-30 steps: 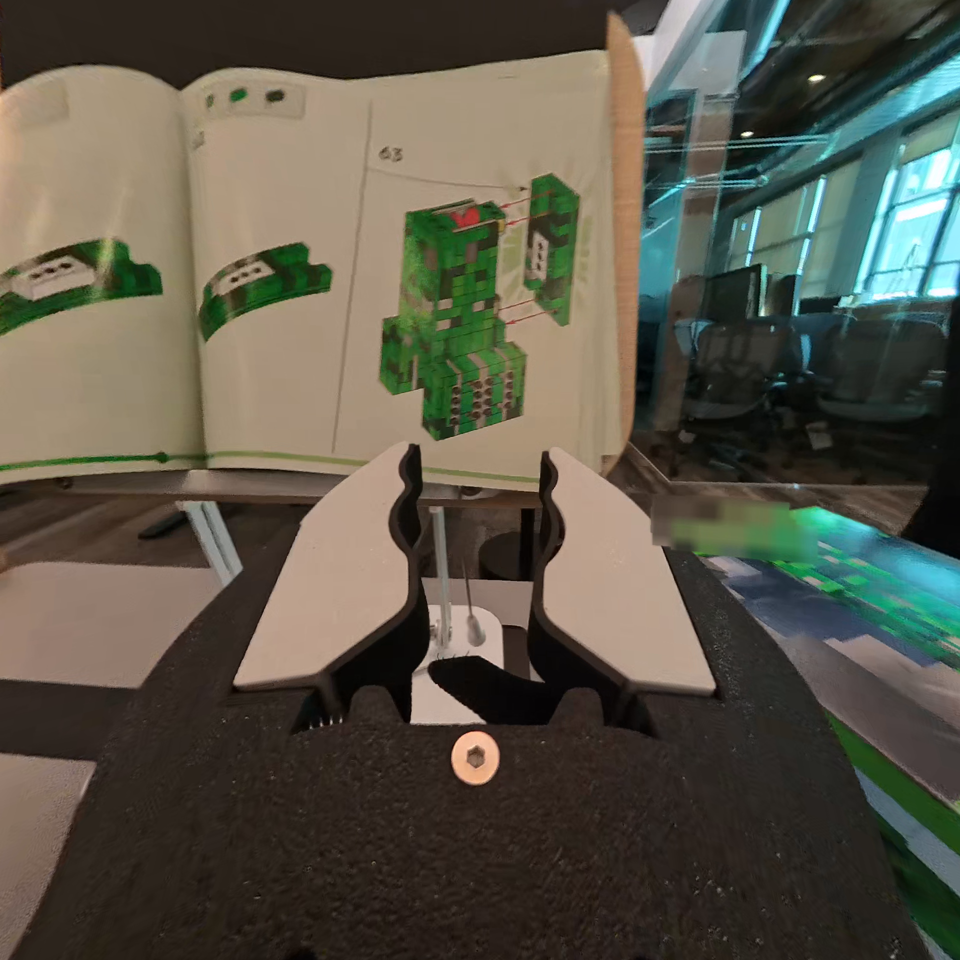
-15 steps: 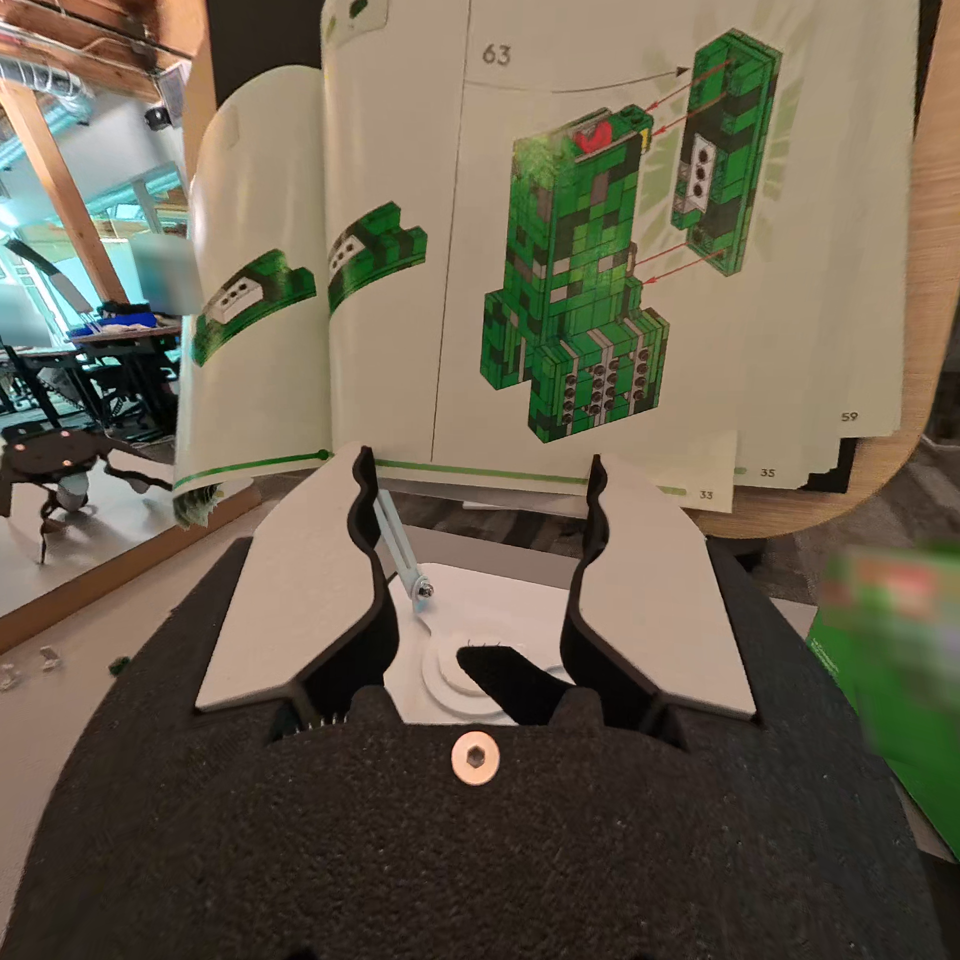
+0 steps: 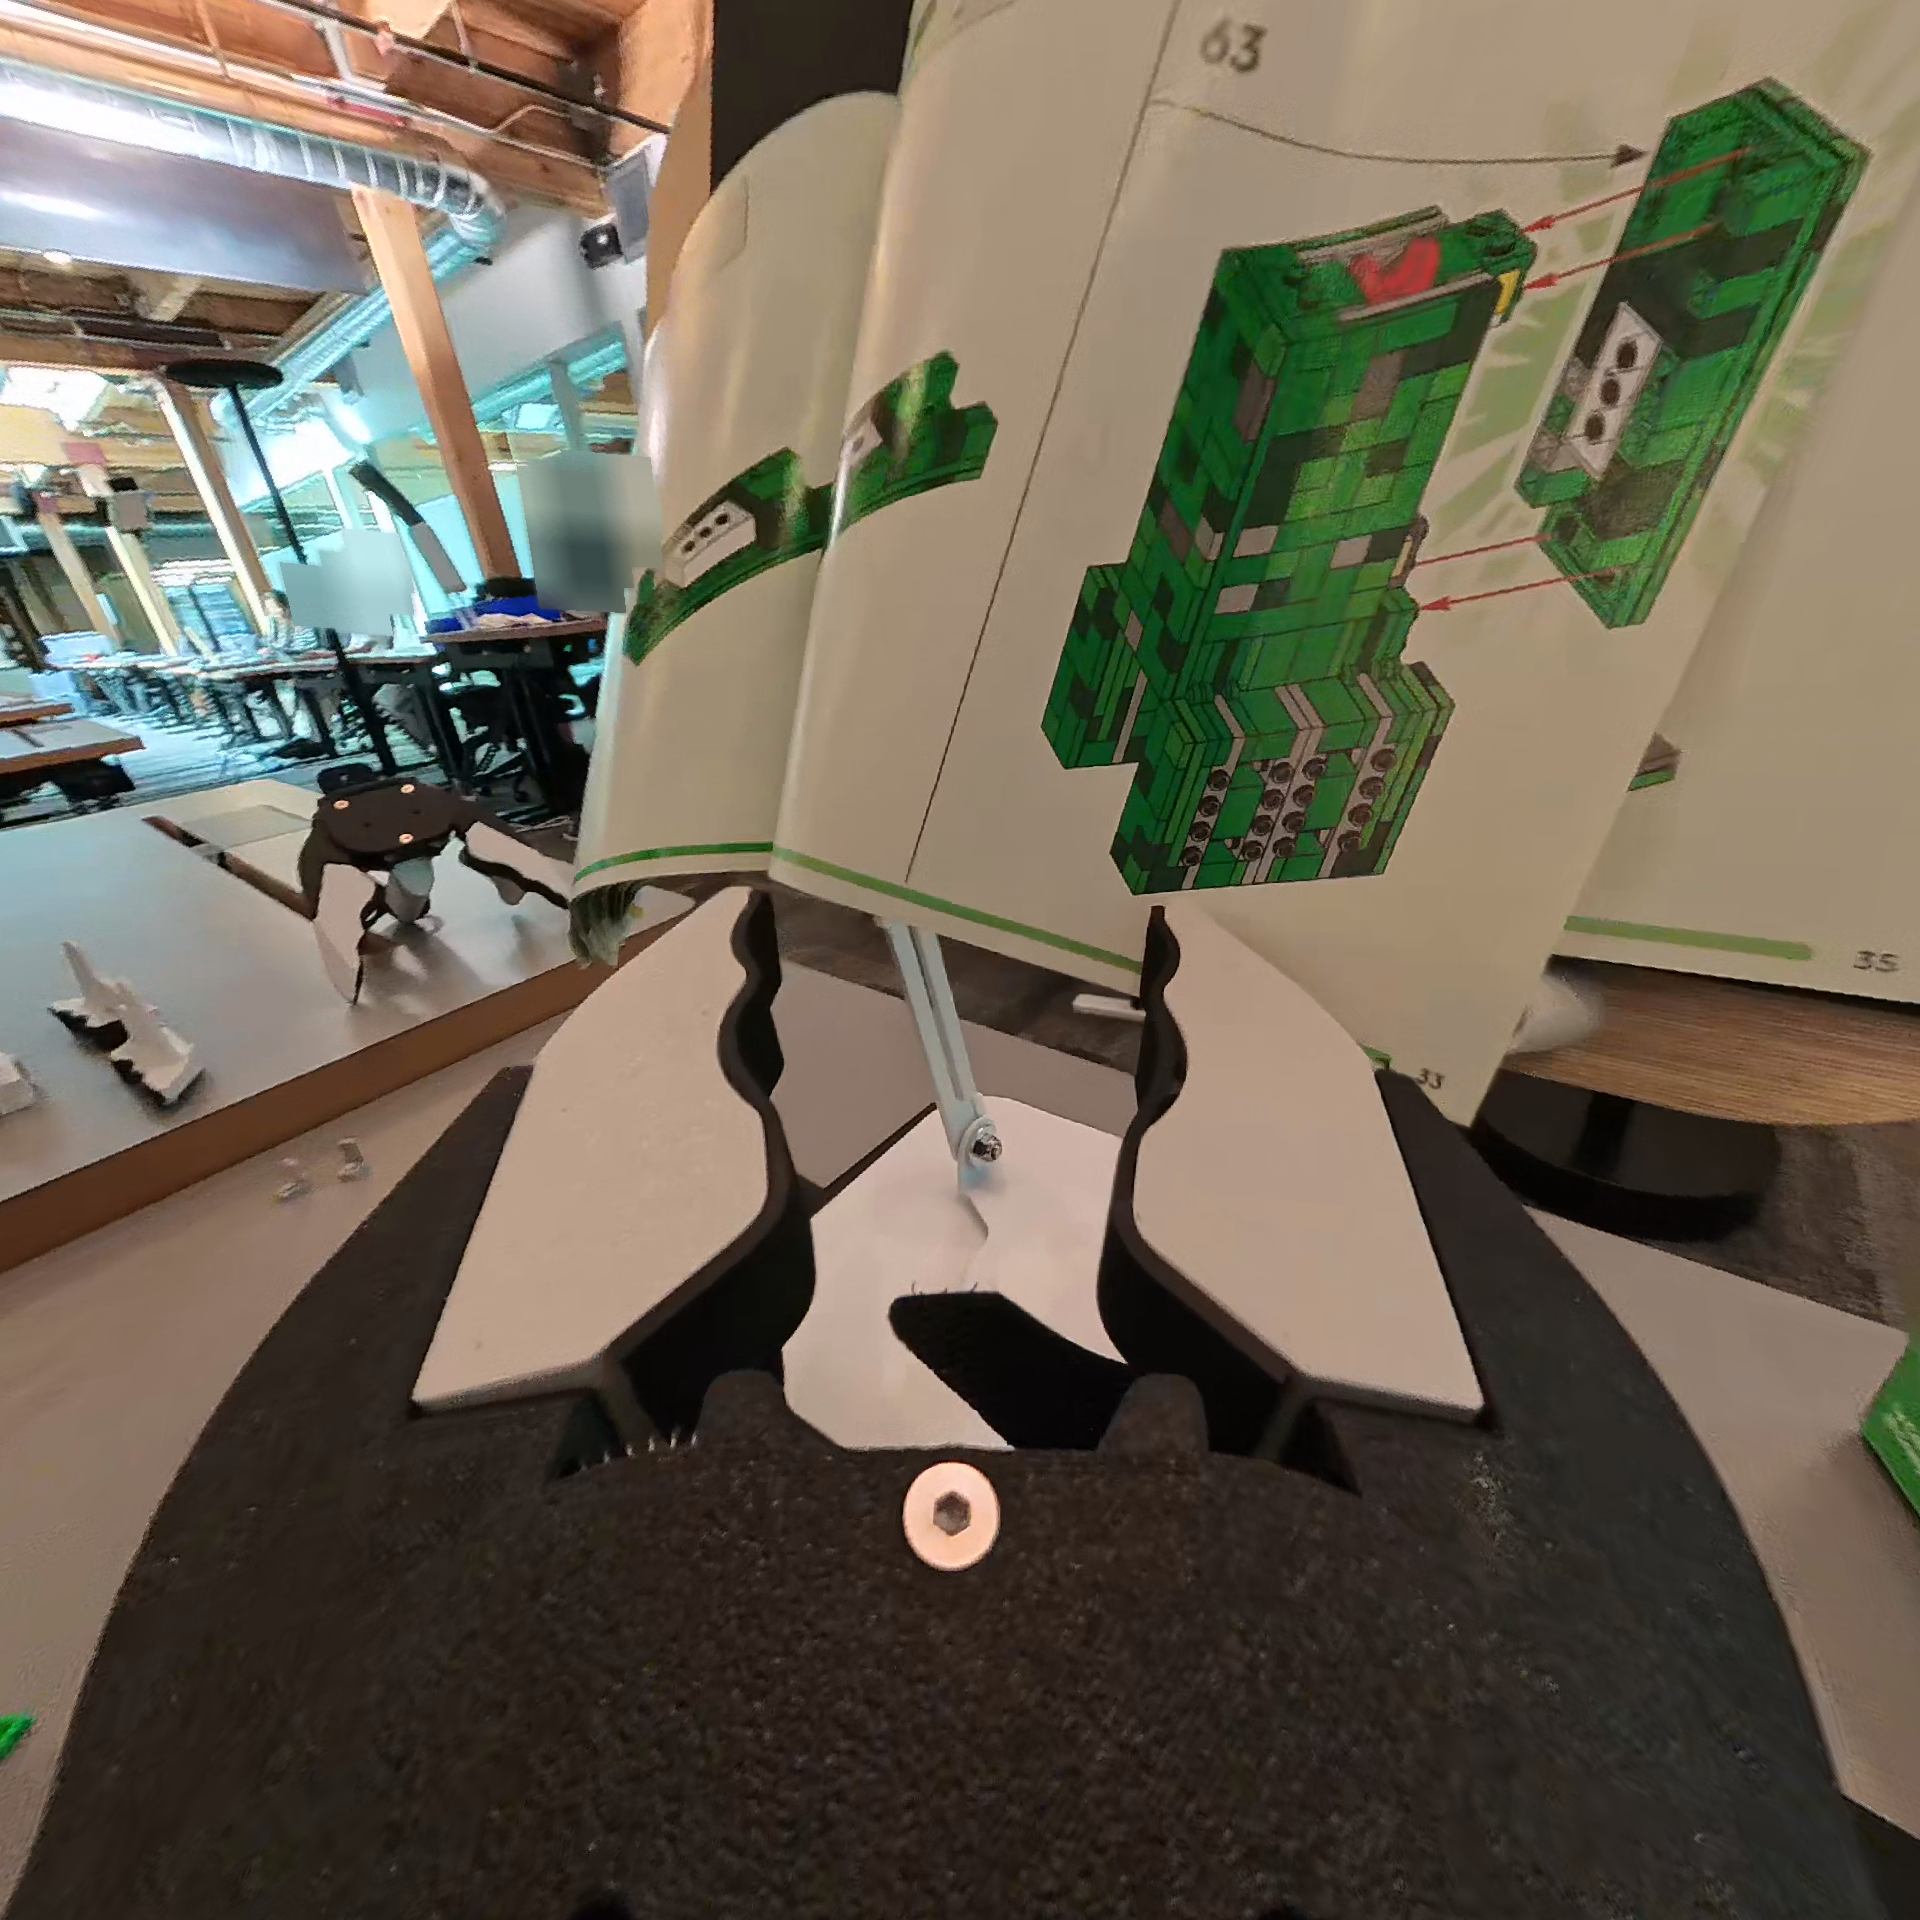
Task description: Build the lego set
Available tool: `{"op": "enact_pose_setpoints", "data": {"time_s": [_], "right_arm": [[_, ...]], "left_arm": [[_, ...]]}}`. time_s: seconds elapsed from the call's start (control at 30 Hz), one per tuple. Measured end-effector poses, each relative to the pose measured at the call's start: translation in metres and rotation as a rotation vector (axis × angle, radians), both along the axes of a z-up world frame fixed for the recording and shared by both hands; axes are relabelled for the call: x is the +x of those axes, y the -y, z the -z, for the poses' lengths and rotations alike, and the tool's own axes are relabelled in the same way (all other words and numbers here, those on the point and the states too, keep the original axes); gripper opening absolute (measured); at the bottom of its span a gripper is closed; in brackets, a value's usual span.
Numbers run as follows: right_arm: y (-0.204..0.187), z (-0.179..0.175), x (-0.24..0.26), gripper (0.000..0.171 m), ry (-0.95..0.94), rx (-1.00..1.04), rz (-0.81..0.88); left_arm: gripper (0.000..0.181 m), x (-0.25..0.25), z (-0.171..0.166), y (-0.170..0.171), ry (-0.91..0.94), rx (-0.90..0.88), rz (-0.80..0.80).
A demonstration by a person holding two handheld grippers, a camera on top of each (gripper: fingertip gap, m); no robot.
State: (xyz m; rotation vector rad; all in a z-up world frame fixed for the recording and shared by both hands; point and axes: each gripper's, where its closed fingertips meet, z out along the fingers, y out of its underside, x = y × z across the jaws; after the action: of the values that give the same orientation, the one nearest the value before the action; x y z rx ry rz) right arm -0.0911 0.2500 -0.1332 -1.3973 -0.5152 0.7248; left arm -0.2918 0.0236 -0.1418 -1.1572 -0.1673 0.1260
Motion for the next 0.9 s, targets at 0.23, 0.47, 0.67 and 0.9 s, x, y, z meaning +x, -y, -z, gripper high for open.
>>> {"op": "enact_pose_setpoints", "data": {"time_s": [0.23, 0.47, 0.67, 0.9], "right_arm": [[0.02, -0.002, -0.037, 0.075, 0.05, 0.039, -0.175], [0.049, -0.014, -0.101, 0.076, 0.14, 0.121, -0.341], [0.078, -0.008, -0.164, 0.076, 0.297, 0.216, -0.464], [0.076, 0.001, -0.187, 0.078, 0.326, 0.181, -0.487]], "left_arm": [[0.012, 0.003, 0.001, -0.002, -0.009, -0.007, 0.008], [0.012, 0.004, 0.002, -0.003, -0.01, -0.013, 0.014], [0.012, 0.004, 0.003, -0.003, -0.008, -0.016, 0.015], [0.012, 0.004, 0.003, -0.003, 0.003, -0.013, 0.021]]}}
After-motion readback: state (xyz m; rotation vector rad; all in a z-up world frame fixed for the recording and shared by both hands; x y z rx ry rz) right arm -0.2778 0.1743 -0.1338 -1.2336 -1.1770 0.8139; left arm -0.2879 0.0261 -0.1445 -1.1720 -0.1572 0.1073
